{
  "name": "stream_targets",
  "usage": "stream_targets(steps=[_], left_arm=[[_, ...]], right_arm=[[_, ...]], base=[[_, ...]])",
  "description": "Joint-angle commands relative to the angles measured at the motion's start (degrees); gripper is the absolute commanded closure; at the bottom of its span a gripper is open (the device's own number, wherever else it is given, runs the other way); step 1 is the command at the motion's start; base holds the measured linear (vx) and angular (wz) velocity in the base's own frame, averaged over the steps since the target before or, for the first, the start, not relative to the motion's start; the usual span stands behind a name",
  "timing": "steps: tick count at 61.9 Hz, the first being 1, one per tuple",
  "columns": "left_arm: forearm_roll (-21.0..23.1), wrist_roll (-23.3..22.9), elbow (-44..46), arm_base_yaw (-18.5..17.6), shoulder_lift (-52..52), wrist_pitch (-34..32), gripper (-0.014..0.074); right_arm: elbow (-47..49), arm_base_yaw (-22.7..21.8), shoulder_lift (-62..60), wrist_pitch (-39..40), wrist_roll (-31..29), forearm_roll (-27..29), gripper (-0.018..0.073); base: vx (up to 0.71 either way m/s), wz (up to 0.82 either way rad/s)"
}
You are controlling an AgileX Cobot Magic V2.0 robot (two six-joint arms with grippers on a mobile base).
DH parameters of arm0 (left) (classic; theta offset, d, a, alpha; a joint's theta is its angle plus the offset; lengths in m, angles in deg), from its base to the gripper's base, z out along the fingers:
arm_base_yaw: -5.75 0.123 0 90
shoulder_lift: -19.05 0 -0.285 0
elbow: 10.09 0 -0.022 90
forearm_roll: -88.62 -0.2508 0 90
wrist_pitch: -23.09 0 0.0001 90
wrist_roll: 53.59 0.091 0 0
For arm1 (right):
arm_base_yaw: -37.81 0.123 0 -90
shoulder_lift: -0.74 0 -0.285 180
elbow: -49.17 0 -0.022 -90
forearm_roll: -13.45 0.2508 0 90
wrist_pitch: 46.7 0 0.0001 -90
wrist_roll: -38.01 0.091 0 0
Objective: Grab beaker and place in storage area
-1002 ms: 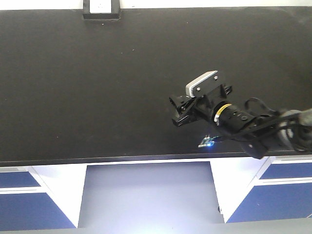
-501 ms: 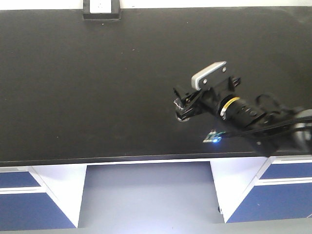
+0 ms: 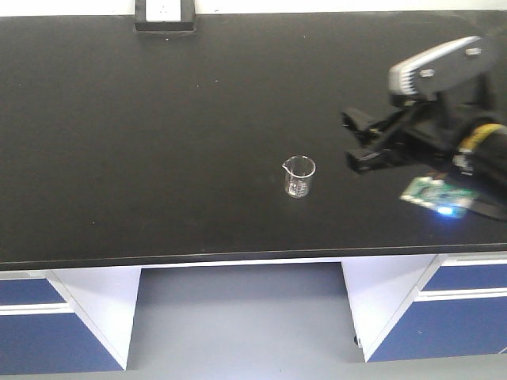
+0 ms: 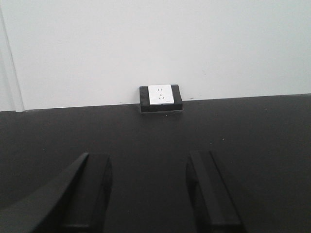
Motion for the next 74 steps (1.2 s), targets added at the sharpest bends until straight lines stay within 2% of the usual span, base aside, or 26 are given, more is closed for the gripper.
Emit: stream_targets(steps=[1,15,23,32,38,42,50,58,65,71,74], left_arm=[[0.35,-0.40,1.85,-0.24,-0.07,-4.48,0.0118],[0.35,-0.40,1.85,-0.24,-0.07,-4.48,0.0118],[0.35,-0.40,1.85,-0.24,-0.07,-4.48,0.0118],[0.35,-0.40,1.85,-0.24,-0.07,-4.48,0.0118],[0.35,-0.40,1.85,-0.24,-0.07,-4.48,0.0118],[0.35,-0.40,1.85,-0.24,-0.07,-4.48,0.0118],[0.35,-0.40,1.85,-0.24,-0.07,-4.48,0.0118],[0.35,-0.40,1.85,-0.24,-0.07,-4.48,0.0118],[0.35,-0.40,1.85,-0.24,-0.07,-4.48,0.0118],[0.35,-0.40,1.85,-0.24,-0.07,-4.48,0.0118],[0.35,-0.40,1.85,-0.24,-0.07,-4.48,0.0118]], right_arm=[[1.64,-0.17,-7.62,-2.63,0.95,0.03,0.0068],[1.64,-0.17,-19.96,-12.21,0.89,-0.26,0.0068],[1.64,-0.17,-24.99,-12.64,0.68,-0.44,0.0068],[1.64,-0.17,-29.37,-12.59,0.61,-3.89,0.0068],[0.61,-0.49,-31.62,-12.80,0.55,-3.70,0.0074],[-0.70,-3.01,-33.53,-12.24,0.48,-1.20,0.0087],[-8.27,-13.99,-39.77,-6.44,-2.20,7.58,0.0162],[-18.75,-21.73,-46.41,1.28,-11.00,11.49,0.0297],[-26.47,-22.80,-52.17,3.64,-15.64,11.82,0.0441],[-32.15,-22.27,-56.85,3.33,-15.28,12.25,0.0571],[-34.52,-22.12,-59.46,2.95,-14.53,12.33,0.0573]], base=[[0.00,0.00],[0.00,0.00],[0.00,0.00],[0.00,0.00],[0.00,0.00],[0.00,0.00],[0.00,0.00],[0.00,0.00],[0.00,0.00],[0.00,0.00],[0.00,0.00]])
